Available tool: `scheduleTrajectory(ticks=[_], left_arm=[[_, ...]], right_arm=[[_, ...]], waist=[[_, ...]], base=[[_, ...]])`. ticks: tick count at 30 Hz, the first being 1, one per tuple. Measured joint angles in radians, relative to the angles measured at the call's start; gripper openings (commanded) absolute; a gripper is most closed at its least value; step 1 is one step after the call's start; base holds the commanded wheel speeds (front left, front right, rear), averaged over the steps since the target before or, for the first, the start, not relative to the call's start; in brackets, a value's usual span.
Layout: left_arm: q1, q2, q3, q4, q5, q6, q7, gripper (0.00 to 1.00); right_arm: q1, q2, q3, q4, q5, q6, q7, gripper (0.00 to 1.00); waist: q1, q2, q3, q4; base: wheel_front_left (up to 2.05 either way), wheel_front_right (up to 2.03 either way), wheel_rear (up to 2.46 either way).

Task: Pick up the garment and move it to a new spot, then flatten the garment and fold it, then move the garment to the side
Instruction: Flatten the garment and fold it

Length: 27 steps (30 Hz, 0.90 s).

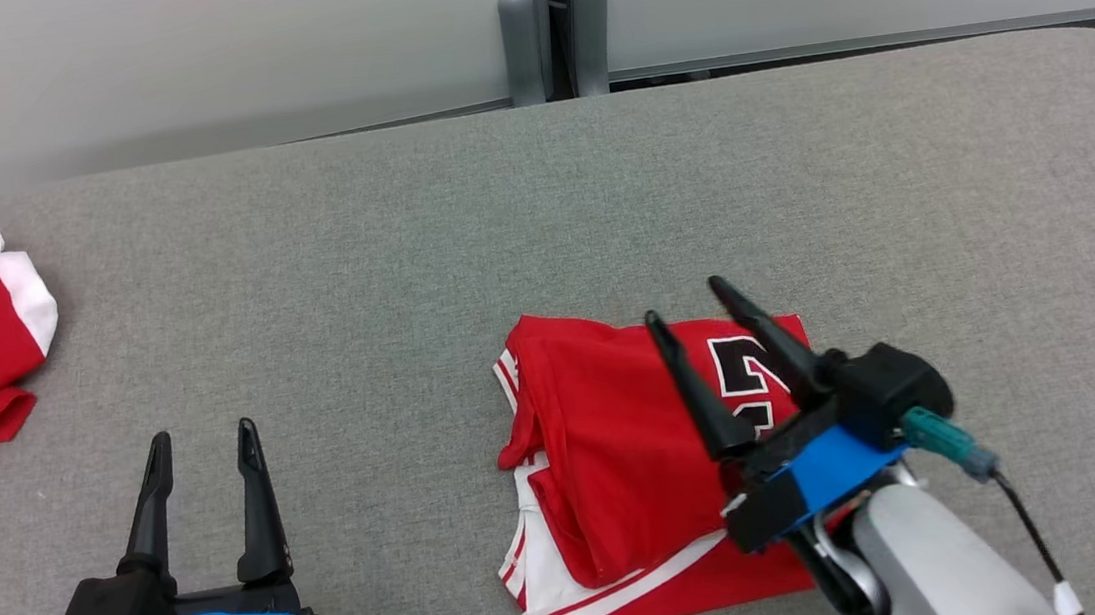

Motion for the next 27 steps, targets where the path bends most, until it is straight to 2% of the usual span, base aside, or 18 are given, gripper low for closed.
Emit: scheduleTrajectory(ticks=[6,10,15,22,27], left_arm=[[0.016,0.0,0.006,-0.001,0.002,-0.001,0.0,1.0],[0.025,0.0,0.008,-0.002,0.002,-0.001,0.0,1.0],[0.04,0.0,0.015,-0.002,0.007,-0.008,0.0,1.0],[0.049,0.0,0.023,-0.002,0.011,-0.01,0.0,1.0],[0.05,0.0,0.016,-0.002,0.013,-0.011,0.0,1.0]], right_arm=[[0.099,-0.06,-0.163,-0.137,-0.067,0.0,0.0,1.0],[0.173,-0.068,-0.267,-0.2,-0.101,0.0,0.0,1.0],[0.257,-0.057,-0.338,-0.232,-0.12,0.0,0.0,1.0],[0.301,-0.041,-0.324,-0.235,-0.133,0.0,-0.001,1.0],[0.283,-0.062,-0.198,-0.207,-0.132,0.0,0.0,1.0]], waist=[[0.0,0.0,-0.02,-0.017],[0.0,0.0,-0.031,-0.025],[0.0,0.0,-0.044,-0.03],[0.0,0.0,-0.053,-0.031],[0.0,0.0,-0.054,-0.022]], base=[[0.0,0.0,0.0],[0.0,0.0,0.0],[0.0,0.0,0.0],[0.0,0.0,0.0],[0.0,0.0,0.0]])
